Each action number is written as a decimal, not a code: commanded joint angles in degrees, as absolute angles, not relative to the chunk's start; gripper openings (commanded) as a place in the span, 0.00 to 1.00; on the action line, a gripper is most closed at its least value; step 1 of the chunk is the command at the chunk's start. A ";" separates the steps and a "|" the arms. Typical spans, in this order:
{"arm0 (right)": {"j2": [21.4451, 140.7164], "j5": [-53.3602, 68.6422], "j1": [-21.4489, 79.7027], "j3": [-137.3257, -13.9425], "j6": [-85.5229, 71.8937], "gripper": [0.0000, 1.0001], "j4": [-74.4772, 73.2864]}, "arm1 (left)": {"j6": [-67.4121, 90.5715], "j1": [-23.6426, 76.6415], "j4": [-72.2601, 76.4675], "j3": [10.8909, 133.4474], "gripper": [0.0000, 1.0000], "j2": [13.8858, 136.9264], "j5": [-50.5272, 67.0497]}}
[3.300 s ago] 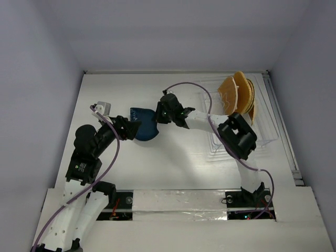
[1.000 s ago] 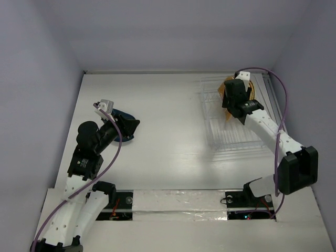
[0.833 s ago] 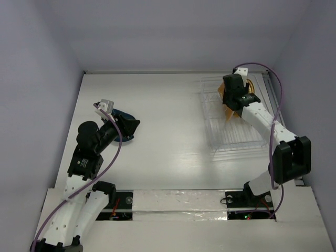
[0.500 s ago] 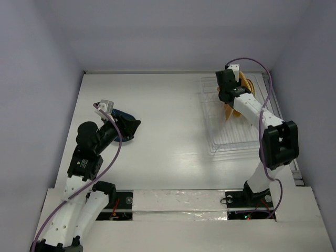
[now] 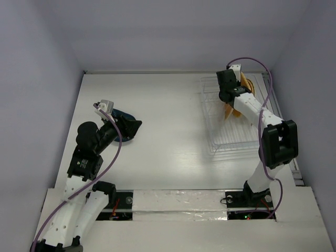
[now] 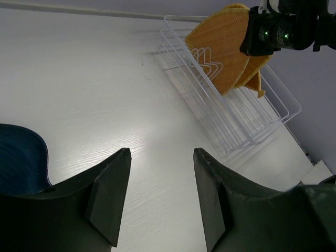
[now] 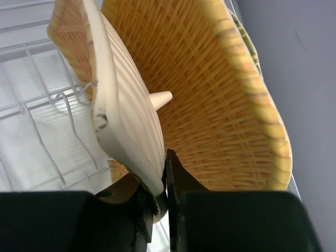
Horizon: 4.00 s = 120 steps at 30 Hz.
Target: Unload the plates from the dish rack
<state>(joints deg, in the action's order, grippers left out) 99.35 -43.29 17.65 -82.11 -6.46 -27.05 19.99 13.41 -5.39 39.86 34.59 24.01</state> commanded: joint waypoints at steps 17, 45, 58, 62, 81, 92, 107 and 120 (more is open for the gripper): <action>91.23 -50.97 22.32 -86.92 -0.70 0.00 -26.09 | 19.95 13.18 -1.85 40.25 0.49 34.37 25.49; 91.39 -4.85 41.04 -78.14 -33.21 0.00 6.82 | 20.57 11.95 -1.58 40.08 0.79 34.37 25.84; 110.56 -0.44 39.99 -76.91 -54.31 0.00 19.94 | 20.65 11.95 -1.67 40.08 0.79 34.10 26.19; 112.94 1.67 38.67 -74.45 -58.00 0.00 22.85 | 20.57 11.95 -1.76 40.08 0.79 34.10 26.10; 101.97 -4.30 37.53 -49.32 -61.70 0.12 31.98 | 20.74 11.95 -1.41 39.90 0.79 34.28 26.63; 101.43 -0.35 37.53 -44.12 -61.52 0.65 37.96 | 20.74 11.95 -1.41 39.81 0.79 34.19 26.63; 79.20 -12.73 39.64 -43.95 -50.01 0.93 15.92 | 20.65 11.95 -1.49 39.99 0.79 34.10 26.72; 59.69 -29.54 24.74 -55.54 -29.20 0.01 -9.83 | 20.57 11.95 -1.67 40.08 0.78 34.01 26.28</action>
